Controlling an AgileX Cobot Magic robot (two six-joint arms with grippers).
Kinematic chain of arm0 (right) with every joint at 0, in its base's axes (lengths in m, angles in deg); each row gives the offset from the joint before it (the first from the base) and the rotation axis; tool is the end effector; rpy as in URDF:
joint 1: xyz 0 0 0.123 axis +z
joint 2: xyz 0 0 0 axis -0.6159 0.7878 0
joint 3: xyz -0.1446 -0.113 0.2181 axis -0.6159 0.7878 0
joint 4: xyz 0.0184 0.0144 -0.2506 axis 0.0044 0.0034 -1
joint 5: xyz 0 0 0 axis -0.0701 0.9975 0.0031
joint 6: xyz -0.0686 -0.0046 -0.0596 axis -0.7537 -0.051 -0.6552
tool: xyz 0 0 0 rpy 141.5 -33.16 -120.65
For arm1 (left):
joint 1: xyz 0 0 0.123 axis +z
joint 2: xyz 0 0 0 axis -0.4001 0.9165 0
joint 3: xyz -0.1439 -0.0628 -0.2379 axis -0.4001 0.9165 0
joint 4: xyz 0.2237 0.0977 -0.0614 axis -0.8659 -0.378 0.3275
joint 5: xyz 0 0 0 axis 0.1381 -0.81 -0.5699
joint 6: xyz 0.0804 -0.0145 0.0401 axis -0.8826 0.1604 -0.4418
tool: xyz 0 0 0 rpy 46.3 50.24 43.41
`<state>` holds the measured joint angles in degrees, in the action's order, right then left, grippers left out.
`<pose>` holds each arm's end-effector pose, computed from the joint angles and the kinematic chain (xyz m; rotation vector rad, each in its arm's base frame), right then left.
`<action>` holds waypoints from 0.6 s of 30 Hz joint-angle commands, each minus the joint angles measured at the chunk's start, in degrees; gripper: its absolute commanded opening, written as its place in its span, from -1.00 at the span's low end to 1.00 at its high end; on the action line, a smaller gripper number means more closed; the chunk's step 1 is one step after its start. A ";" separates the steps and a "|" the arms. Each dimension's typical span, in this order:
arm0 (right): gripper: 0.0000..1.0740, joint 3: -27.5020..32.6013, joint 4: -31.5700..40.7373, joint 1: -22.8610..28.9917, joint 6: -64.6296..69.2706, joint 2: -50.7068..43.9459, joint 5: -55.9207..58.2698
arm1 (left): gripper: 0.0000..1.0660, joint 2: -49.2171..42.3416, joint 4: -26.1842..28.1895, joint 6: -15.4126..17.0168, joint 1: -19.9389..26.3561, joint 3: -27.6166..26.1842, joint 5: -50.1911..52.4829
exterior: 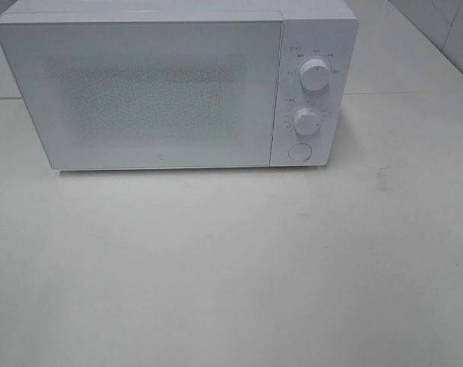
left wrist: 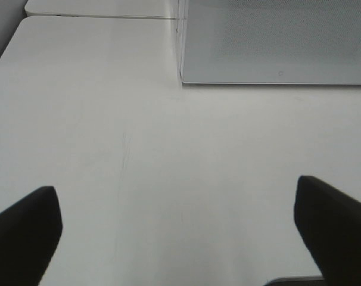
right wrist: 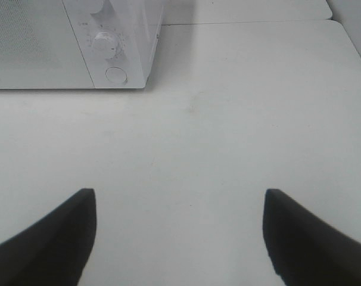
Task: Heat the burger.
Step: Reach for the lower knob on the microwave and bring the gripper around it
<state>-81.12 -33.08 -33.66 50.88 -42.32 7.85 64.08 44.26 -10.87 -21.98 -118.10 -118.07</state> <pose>-0.0029 0.0011 0.2821 0.0542 1.9819 0.1535 -0.0087 -0.0102 0.2805 0.0242 2.0399 -0.1049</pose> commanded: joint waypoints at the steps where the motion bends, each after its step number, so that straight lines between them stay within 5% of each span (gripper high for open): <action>1: 0.40 0.06 0.17 -0.34 -0.34 -1.55 -0.06 | 0.84 -1.32 -0.06 0.29 0.11 0.06 0.69; 18: 0.40 -1.66 0.11 -0.34 -0.11 7.33 -8.54 | 0.83 -1.32 -0.06 0.29 0.11 0.06 0.69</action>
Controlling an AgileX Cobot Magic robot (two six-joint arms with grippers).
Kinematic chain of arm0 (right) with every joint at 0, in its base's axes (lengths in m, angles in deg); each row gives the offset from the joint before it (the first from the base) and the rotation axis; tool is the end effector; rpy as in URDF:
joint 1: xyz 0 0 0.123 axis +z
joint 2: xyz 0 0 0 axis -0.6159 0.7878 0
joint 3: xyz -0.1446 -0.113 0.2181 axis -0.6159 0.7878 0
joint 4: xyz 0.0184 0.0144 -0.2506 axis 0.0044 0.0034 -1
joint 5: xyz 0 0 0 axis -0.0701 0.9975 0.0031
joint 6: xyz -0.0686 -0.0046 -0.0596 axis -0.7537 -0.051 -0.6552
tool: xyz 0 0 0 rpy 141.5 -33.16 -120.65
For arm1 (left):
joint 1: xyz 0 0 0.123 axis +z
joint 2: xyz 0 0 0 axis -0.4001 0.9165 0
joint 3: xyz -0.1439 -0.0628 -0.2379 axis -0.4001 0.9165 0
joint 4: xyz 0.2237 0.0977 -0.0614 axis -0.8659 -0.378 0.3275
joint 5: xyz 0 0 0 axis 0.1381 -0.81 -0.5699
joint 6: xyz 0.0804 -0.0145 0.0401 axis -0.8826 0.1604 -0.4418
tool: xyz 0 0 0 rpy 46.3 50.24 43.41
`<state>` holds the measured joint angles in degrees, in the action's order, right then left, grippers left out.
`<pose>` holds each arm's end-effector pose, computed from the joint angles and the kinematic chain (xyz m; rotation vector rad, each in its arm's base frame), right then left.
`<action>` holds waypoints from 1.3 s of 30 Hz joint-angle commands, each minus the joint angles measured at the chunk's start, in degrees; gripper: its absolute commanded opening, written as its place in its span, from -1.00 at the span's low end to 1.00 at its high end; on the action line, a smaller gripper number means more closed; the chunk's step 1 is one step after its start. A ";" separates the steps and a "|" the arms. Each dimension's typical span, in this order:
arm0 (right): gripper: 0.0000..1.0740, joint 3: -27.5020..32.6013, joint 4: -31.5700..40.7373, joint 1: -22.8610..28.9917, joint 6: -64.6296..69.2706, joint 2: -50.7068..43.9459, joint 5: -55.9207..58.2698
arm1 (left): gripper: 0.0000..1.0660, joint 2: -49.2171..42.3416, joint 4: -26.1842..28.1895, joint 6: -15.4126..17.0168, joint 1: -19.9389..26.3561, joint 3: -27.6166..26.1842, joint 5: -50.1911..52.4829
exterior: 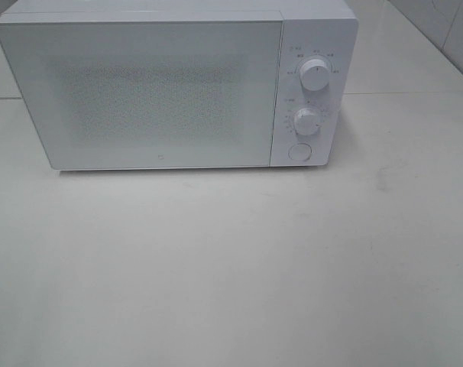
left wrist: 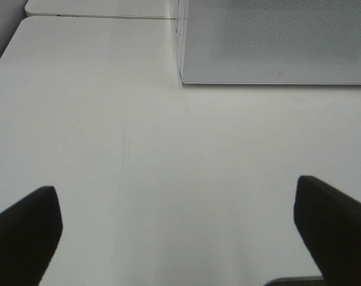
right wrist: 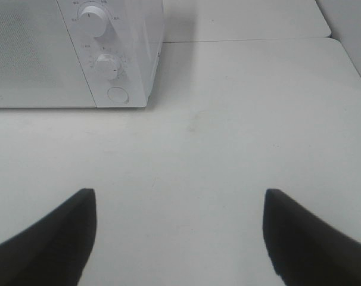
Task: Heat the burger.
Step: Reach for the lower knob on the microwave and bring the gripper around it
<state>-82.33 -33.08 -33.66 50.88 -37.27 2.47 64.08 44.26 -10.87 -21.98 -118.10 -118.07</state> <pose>0.0125 0.0022 0.2956 0.0550 1.9550 0.1554 -0.0087 -0.0102 0.2805 0.0242 2.0399 -0.1049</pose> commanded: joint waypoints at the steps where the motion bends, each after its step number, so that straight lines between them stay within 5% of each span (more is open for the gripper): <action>1: 0.40 -0.46 0.11 -0.34 -0.11 3.55 -4.76 | 0.83 -1.32 -0.06 0.29 0.11 0.06 0.69; 39: 0.40 2.86 0.11 -0.34 -0.11 49.27 -52.08 | 0.83 -1.32 -0.06 0.29 0.11 0.06 0.69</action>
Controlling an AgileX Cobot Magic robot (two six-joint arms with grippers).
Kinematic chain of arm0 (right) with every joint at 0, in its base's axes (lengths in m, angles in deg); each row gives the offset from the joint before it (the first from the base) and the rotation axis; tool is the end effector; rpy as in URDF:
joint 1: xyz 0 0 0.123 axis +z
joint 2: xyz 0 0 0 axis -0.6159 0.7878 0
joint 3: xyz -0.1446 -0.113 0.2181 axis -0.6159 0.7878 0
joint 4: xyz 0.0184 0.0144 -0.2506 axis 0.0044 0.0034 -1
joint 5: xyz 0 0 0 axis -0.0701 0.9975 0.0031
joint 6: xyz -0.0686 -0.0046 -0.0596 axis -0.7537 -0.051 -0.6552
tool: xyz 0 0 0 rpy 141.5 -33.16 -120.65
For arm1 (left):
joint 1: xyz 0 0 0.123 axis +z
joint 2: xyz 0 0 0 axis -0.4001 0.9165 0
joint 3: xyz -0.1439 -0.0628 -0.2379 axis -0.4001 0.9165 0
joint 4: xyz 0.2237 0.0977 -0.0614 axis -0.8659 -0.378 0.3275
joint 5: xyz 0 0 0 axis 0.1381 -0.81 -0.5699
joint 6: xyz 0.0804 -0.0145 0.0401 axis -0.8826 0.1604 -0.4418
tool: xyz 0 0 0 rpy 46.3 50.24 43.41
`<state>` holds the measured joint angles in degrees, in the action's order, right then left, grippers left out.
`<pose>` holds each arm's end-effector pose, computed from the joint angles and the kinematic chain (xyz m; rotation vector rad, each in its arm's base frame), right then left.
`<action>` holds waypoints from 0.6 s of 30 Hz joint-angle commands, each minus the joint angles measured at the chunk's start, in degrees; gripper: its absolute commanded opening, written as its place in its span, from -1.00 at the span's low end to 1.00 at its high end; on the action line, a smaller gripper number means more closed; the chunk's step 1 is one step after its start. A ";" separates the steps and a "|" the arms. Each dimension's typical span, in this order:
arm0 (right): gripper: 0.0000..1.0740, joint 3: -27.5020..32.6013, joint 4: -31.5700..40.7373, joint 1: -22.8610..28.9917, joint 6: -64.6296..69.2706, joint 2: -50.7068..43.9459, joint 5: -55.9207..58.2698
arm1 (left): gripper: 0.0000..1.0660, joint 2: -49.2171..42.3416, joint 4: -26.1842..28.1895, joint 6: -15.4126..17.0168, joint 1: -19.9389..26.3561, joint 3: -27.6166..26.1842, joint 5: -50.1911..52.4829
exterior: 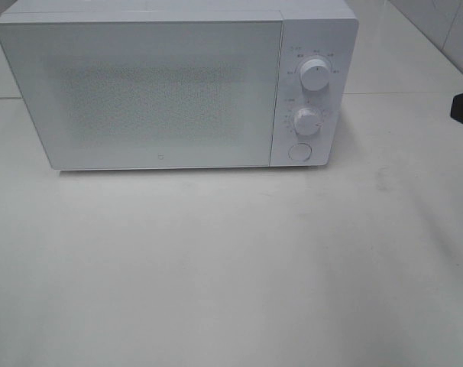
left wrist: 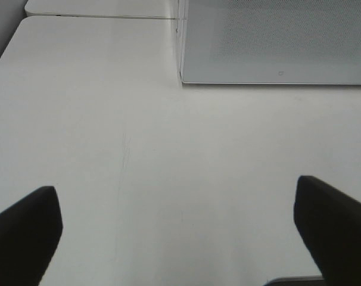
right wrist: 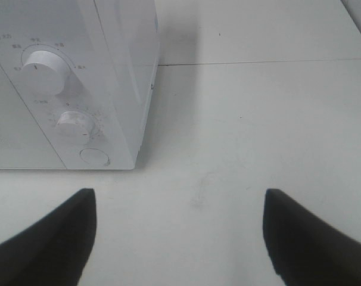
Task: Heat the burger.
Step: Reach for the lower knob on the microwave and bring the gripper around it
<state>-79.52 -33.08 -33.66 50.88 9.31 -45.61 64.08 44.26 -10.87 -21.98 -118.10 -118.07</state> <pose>0.1810 0.0140 0.2692 0.0694 1.9772 0.1462 -0.0087 -0.0102 0.2805 0.0242 2.0399 -0.1049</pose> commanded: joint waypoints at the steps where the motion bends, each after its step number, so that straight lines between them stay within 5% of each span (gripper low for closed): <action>1: 0.40 0.06 0.11 -0.34 -0.11 4.76 -5.90 | 0.83 -1.32 -0.06 0.29 0.11 0.06 0.69; 18: 0.40 0.06 0.11 -0.17 -0.40 23.38 -33.46 | 0.83 -1.32 -0.06 0.29 0.11 0.06 0.69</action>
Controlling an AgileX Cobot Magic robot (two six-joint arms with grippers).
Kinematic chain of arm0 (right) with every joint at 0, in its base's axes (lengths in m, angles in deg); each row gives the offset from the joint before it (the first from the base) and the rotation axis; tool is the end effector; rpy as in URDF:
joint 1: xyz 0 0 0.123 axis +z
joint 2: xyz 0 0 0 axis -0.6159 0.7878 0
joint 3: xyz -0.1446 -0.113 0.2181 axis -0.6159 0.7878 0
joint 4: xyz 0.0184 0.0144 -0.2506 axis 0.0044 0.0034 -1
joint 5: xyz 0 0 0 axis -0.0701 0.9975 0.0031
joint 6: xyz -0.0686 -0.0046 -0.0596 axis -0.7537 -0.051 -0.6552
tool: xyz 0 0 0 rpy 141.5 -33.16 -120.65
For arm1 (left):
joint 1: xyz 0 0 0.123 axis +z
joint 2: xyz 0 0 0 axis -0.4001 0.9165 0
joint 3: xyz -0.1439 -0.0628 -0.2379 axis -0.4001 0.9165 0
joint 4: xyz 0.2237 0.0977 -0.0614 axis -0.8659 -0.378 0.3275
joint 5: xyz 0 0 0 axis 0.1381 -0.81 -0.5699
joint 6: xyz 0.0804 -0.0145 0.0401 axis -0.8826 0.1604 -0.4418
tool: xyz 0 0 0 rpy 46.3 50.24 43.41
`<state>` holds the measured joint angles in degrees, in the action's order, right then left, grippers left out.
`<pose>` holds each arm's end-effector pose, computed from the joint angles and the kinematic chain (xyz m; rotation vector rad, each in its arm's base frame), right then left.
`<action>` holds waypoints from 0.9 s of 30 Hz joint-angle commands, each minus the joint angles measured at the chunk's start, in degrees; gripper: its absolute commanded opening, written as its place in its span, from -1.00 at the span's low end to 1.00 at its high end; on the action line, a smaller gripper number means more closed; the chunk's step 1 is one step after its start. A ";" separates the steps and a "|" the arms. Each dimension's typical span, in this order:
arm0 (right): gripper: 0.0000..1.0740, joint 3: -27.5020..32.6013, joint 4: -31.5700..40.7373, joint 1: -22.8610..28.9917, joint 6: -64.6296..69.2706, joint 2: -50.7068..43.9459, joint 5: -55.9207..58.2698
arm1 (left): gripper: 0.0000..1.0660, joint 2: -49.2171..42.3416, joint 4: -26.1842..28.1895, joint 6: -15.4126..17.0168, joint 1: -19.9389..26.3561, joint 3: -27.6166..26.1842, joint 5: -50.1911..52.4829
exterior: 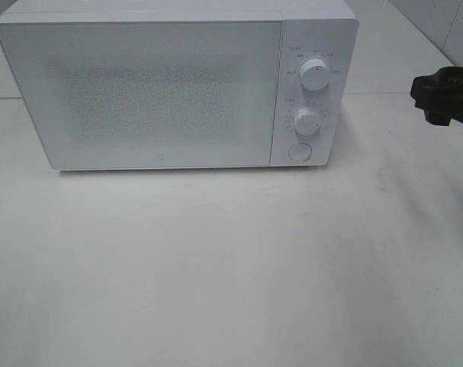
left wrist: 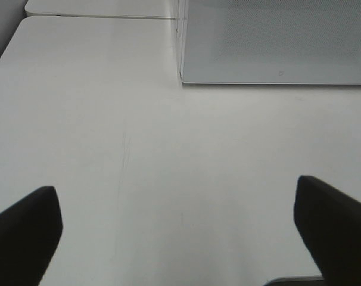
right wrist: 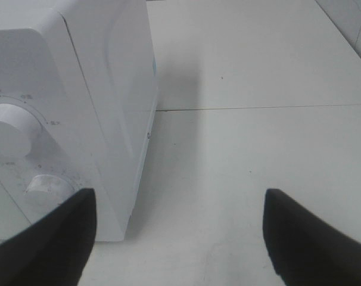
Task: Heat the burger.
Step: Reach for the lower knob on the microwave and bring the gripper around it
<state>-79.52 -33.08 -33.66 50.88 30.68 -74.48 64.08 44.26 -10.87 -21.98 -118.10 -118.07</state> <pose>0.2444 0.0181 0.2322 0.0688 1.8460 0.1485 -0.0087 -0.0102 0.2805 0.0242 2.0399 -0.1049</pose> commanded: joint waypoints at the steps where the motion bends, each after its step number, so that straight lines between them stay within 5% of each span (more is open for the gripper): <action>1: 0.40 0.06 0.11 -0.17 -0.40 2.01 -4.58 | 0.83 -1.32 -0.06 0.29 0.11 0.06 0.69; 9: 0.40 0.92 3.44 3.15 -6.42 9.57 -16.27 | 0.83 -1.32 -0.06 0.29 0.11 0.06 0.69; 16: 0.40 3.55 21.83 15.24 -20.17 17.36 -30.08 | 0.83 -1.32 -0.06 0.29 0.11 0.06 0.69; 27: 0.40 3.32 33.17 27.50 -22.06 21.66 -37.41 | 0.83 -1.32 -0.06 0.29 0.11 0.06 0.69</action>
<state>-76.08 -3.23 -8.85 29.74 51.71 -109.26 64.08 44.26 -10.87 -21.98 -118.10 -118.07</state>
